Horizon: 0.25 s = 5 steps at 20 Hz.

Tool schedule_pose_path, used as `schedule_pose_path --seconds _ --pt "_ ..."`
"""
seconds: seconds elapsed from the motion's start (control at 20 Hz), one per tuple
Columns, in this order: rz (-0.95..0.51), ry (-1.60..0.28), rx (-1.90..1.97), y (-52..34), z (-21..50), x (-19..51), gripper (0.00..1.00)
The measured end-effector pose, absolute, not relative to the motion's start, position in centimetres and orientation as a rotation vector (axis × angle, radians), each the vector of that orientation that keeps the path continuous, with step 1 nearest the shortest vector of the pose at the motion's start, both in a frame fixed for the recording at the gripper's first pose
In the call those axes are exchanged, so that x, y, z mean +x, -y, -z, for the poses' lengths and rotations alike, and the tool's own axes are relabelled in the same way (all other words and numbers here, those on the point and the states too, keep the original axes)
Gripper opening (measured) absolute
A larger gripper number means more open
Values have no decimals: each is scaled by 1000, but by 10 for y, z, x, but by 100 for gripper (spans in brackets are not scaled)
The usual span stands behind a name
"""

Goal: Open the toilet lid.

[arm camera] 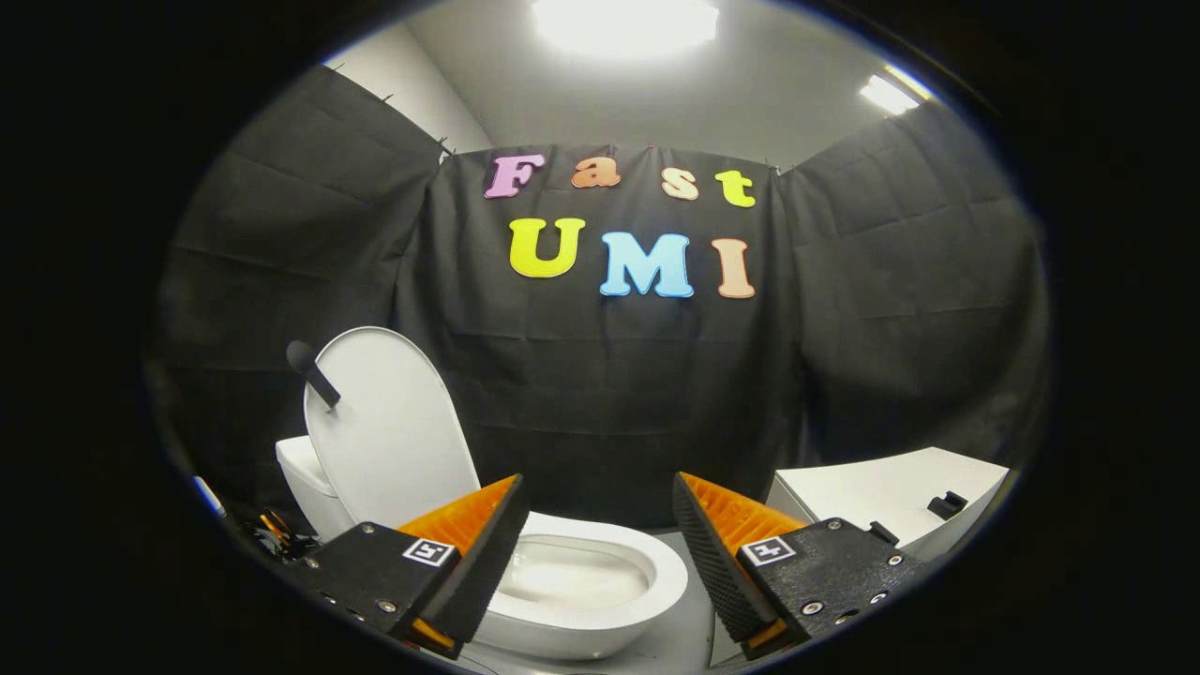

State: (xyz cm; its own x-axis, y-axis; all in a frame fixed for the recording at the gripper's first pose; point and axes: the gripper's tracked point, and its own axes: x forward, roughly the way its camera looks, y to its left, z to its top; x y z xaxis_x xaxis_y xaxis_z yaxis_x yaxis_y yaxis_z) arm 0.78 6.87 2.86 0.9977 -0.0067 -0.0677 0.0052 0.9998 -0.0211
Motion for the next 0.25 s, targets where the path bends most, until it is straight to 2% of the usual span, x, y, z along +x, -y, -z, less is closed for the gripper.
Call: schedule_pose_path --seconds 0.25 --pt "9 -77 -13 -67 -25 3 95"
